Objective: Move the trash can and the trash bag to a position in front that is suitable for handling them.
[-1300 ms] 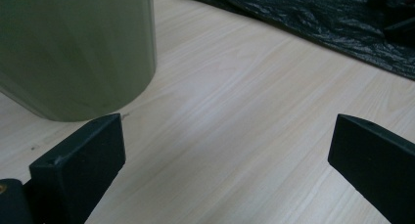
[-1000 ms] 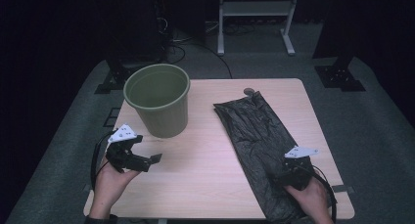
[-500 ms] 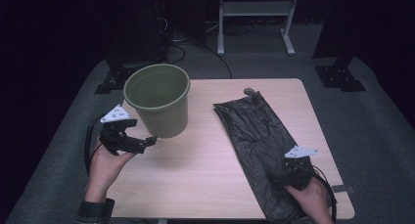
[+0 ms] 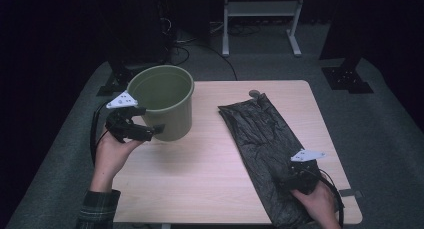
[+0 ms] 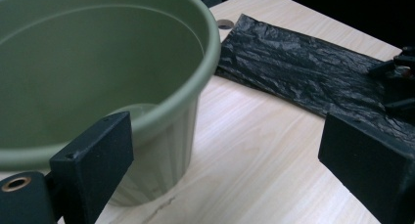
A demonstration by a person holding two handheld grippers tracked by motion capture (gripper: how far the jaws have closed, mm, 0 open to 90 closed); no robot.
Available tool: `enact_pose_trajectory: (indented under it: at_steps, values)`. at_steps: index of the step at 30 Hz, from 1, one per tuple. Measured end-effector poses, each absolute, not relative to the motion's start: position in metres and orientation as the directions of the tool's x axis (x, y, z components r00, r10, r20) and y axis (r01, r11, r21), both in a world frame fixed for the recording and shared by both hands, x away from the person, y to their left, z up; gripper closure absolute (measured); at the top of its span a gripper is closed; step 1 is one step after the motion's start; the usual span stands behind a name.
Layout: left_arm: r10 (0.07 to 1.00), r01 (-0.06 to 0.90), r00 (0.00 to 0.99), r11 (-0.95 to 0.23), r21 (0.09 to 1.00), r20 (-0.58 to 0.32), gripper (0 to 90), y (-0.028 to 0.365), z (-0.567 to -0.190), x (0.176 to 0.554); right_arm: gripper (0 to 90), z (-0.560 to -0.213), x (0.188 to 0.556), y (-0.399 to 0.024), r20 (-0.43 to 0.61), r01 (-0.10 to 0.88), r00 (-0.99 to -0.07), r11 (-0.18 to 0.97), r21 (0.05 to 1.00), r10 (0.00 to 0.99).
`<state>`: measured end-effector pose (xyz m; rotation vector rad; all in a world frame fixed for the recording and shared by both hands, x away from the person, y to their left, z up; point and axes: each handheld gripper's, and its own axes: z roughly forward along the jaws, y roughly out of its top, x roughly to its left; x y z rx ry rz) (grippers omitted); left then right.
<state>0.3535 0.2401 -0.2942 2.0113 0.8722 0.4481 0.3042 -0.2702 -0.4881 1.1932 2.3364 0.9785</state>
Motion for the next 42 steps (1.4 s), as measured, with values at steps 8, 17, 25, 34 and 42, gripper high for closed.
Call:
enact_pose_trajectory:
  at_steps: [8, 17, 25, 34, 42]
  values:
    - [0.702, 0.392, 0.712, -0.399, 0.829, 0.002, 25.9, 0.233, -0.291, 0.374, 0.0, -0.488, 0.304, -0.27, 0.009, 0.573, -0.59, 0.411, 0.709, 0.807]
    - [0.676, 0.388, 0.737, -0.423, 0.819, 0.0, 47.1, 0.222, -0.292, 0.39, 0.0, -0.488, 0.304, -0.27, 0.01, 0.574, -0.59, 0.41, 0.709, 0.808]
    - [0.679, 0.4, 0.734, -0.434, 0.807, 0.001, 60.9, 0.219, -0.295, 0.397, 0.0, -0.488, 0.304, -0.27, 0.01, 0.574, -0.589, 0.409, 0.709, 0.808]
    - [0.682, 0.407, 0.732, -0.435, 0.803, -0.002, 67.5, 0.217, -0.297, 0.402, 0.0, -0.488, 0.304, -0.27, 0.01, 0.574, -0.589, 0.41, 0.709, 0.808]
    - [0.684, 0.42, 0.73, -0.439, 0.794, -0.008, 67.8, 0.211, -0.302, 0.407, 0.0, -0.488, 0.304, -0.27, 0.01, 0.574, -0.589, 0.409, 0.709, 0.808]
